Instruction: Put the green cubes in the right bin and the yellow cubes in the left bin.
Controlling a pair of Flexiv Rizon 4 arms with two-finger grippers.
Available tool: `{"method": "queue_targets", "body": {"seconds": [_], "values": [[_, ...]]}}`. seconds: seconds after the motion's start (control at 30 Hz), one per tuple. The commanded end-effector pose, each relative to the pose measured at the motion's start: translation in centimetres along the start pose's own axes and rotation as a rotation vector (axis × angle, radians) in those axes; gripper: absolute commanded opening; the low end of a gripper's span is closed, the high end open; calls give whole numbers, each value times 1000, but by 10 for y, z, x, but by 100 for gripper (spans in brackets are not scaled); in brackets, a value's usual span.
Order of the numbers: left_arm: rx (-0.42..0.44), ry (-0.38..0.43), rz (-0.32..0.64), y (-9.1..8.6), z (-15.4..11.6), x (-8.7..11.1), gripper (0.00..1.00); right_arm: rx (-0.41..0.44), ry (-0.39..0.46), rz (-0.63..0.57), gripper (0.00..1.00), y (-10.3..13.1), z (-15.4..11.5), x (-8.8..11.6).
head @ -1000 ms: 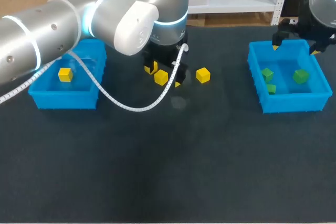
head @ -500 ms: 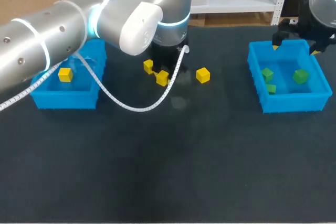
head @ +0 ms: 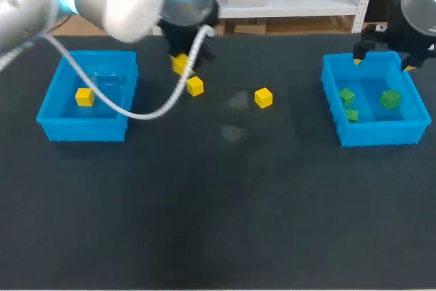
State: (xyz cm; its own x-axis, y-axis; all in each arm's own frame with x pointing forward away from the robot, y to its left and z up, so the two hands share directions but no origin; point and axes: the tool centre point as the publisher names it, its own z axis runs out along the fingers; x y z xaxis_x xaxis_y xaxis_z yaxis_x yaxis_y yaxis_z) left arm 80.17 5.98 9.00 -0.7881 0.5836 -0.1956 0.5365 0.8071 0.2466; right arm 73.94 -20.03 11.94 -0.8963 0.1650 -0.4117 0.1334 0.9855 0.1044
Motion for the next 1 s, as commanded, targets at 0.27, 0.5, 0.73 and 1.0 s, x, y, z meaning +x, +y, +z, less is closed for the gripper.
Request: {"method": "queue_targets", "body": {"seconds": [0.27, 0.5, 0.73, 1.0], "values": [[-80, -94, -268, 104, -13, 112, 0, 2, -7, 2, 100, 0, -1, 2], [-116, -21, -295, 115, 14, 135, 30, 2, -7, 2, 100, 0, -1, 2], [-96, -19, -256, 105, 14, 128, 100, 2, -7, 2, 100, 0, -1, 2], [34, -163, -108, 45, -32, 75, 100, 2, -7, 2, 100, 0, -1, 2]]}}
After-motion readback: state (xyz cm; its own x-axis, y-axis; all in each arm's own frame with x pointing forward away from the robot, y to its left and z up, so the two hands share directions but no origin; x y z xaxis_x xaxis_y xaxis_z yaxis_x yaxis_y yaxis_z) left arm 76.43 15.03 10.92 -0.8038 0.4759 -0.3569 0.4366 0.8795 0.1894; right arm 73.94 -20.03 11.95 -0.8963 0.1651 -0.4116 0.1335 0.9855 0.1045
